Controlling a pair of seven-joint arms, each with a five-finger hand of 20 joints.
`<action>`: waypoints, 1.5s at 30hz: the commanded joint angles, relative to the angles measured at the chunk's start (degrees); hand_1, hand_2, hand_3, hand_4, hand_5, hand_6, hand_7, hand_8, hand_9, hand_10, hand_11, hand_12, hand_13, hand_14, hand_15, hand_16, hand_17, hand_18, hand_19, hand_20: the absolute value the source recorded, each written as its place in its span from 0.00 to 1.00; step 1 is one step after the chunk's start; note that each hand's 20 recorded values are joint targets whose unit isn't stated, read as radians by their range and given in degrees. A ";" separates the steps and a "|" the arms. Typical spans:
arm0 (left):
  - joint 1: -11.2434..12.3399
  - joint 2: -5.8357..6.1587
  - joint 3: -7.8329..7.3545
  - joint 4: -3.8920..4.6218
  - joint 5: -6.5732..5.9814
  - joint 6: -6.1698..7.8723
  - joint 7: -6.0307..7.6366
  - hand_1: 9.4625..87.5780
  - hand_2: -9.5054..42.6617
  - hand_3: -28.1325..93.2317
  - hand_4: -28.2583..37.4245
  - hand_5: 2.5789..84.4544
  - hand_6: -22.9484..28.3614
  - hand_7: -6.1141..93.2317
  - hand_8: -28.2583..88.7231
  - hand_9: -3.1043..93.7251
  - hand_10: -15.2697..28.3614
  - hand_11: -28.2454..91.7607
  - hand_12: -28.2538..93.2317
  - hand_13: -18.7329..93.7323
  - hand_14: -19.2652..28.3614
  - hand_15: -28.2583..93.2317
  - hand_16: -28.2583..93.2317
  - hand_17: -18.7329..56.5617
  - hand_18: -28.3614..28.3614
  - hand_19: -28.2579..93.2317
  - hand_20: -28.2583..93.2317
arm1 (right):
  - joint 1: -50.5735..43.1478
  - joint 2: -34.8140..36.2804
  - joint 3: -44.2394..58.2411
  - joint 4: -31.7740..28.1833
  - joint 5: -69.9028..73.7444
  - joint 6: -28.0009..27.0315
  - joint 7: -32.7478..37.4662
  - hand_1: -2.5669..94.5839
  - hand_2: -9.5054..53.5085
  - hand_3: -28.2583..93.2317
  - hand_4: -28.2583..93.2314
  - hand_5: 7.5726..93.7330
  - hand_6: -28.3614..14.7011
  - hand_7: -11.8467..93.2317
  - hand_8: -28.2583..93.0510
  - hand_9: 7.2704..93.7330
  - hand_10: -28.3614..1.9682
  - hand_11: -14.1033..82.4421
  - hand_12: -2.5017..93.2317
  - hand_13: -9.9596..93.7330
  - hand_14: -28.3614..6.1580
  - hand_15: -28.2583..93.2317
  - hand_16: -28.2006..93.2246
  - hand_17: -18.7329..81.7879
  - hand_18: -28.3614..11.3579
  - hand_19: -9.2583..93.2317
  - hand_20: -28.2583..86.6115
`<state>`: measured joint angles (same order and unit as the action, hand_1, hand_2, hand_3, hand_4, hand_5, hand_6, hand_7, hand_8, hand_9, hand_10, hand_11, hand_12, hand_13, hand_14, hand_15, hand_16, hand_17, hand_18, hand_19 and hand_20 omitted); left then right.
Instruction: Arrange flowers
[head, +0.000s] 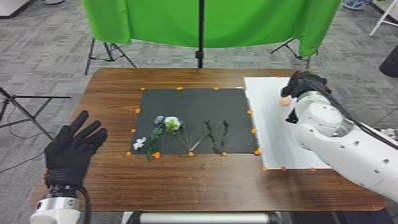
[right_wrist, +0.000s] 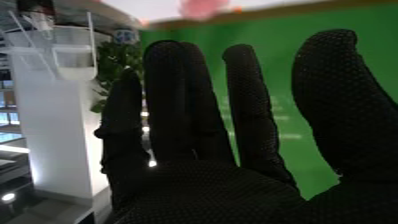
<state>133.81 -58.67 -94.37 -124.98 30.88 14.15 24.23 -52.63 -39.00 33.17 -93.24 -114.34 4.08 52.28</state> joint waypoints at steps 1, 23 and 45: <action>0.32 -1.75 -0.63 0.31 1.33 -1.29 -2.31 0.12 0.36 0.88 0.00 0.40 0.61 0.15 0.17 0.37 0.82 0.43 0.32 0.35 1.00 0.71 0.14 0.15 1.00 0.68 0.40 | 0.53 -1.10 -5.22 3.83 -3.95 1.07 -0.70 0.40 0.00 0.90 0.00 0.58 0.71 0.27 0.12 0.59 0.44 0.39 0.18 0.57 0.42 0.84 0.33 0.35 0.06 0.84 0.66; -0.35 -2.84 -1.08 0.28 1.96 -1.11 -3.43 0.12 0.36 0.88 0.00 0.40 0.61 0.15 0.17 0.37 0.82 0.43 0.32 0.35 1.00 0.71 0.14 0.15 1.00 0.68 0.41 | 2.86 -4.42 -13.18 12.00 -15.31 10.66 -2.35 0.63 0.00 0.70 0.00 0.92 0.79 0.26 0.23 0.97 0.75 0.34 0.36 0.78 0.70 0.82 0.40 0.45 0.17 0.90 0.65; -0.03 -3.67 -1.55 0.15 2.51 -1.30 -4.35 0.12 0.37 0.87 0.00 0.40 0.61 0.14 0.17 0.37 0.82 0.43 0.32 0.35 1.00 0.71 0.14 0.15 1.00 0.67 0.42 | -3.51 -16.90 -11.08 -4.99 -17.39 7.77 -16.93 0.57 0.00 0.79 0.00 0.93 0.75 0.26 0.25 0.96 0.70 0.45 0.34 0.77 0.64 0.83 0.42 0.43 0.18 0.92 0.65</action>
<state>133.16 -61.49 -95.71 -124.94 32.67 13.55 20.96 -53.44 -51.11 24.17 -97.43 -129.80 13.19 35.78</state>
